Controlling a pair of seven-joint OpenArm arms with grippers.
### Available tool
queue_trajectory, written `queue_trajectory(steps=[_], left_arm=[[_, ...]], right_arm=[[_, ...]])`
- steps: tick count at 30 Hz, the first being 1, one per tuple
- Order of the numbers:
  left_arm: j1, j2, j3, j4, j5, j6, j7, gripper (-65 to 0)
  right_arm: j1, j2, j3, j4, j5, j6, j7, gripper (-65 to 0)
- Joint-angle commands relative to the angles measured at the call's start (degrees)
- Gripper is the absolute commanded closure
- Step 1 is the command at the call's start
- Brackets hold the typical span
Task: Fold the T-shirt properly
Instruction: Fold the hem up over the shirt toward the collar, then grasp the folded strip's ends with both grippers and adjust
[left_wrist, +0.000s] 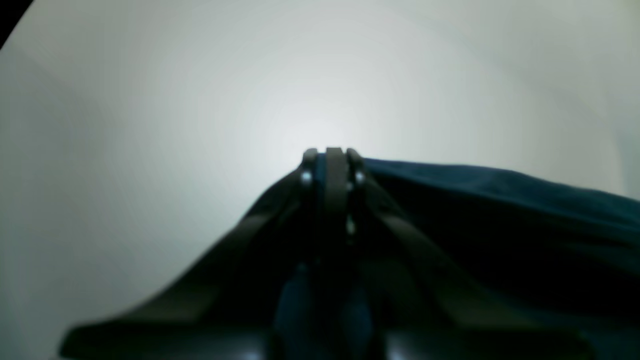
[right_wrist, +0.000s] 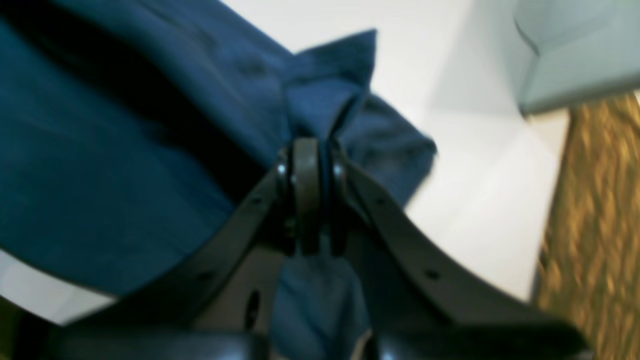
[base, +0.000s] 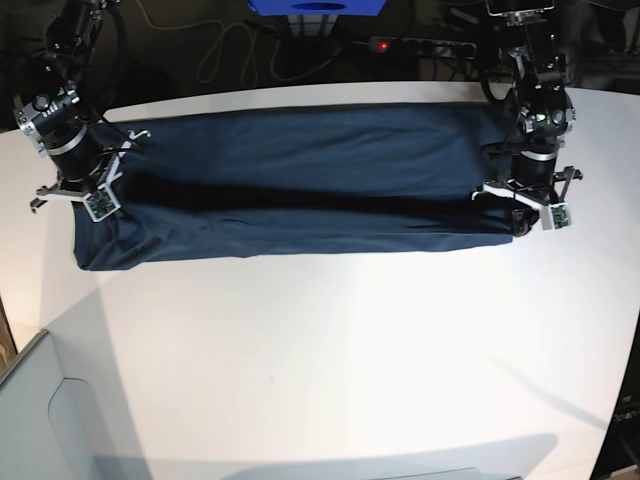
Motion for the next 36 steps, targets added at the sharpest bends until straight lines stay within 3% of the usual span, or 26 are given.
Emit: queue_trajectory(steps=[1,7,11,18,36], left_arm=[[0.4,-0.2,-0.1,1.1,-0.1,0.1,-1.3,0.0],[2.3,-0.1,-0.1,0.7,-0.1,0.1,-1.3,0.0],[2.7,-0.3,-0.3,0.6,-0.1,0.1,-1.3,0.0],[2.6,0.0,-0.1,-1.9,-0.1,0.1,-1.3,0.0],[2.9,0.7,-0.1,-3.0,-0.1,0.1,-1.3,0.0]], right_arm=[[0.1,0.6,0.7,1.0,0.6,0.4,1.1,-0.1],[-2.3,0.6,1.9,1.8,0.6,0.4,1.1,-0.1],[-3.3,-1.6,1.9,2.1,0.6,0.4,1.1,-0.1],[-3.2,-2.5,2.3,0.4,0.4,0.4,1.1,-0.1],[-6.9,-2.7,3.1,0.0,0.6,0.4,1.1,-0.5]])
